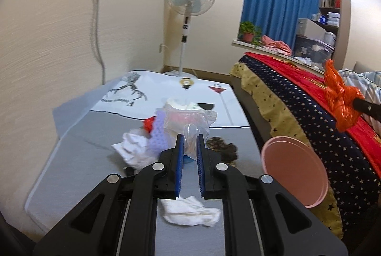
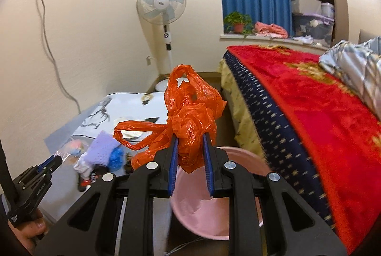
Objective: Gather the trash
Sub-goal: 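Carry both bags over the pink bin and open both tools to drop them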
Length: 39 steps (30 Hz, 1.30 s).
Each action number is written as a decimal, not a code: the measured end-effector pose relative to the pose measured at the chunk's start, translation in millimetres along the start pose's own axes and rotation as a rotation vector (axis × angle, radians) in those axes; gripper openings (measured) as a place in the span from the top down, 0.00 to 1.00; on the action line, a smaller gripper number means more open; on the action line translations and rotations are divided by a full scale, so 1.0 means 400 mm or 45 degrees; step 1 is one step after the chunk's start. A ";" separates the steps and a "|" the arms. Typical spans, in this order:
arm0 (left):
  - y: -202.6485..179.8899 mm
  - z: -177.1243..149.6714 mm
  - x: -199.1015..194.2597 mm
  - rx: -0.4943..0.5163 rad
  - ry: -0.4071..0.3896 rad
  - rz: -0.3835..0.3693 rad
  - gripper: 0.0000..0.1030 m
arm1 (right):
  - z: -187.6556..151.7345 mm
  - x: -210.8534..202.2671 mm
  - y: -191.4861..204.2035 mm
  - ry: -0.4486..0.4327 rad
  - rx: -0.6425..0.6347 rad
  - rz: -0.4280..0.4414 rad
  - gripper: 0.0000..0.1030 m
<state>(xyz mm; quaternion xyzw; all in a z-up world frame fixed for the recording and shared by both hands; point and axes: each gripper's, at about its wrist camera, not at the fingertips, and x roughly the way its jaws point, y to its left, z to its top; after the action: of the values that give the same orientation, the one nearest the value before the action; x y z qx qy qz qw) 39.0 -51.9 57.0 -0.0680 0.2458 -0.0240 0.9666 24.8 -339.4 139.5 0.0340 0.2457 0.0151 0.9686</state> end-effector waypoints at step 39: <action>-0.389 -0.047 0.152 0.185 0.099 -0.354 0.89 | -0.095 0.107 -0.172 0.135 0.104 -0.272 0.80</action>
<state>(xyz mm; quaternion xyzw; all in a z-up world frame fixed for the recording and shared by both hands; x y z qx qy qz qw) 81.4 -213.1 34.3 -0.0303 0.2687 -0.1781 0.9461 45.0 -403.9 80.8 0.0463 0.2993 -0.0965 0.9481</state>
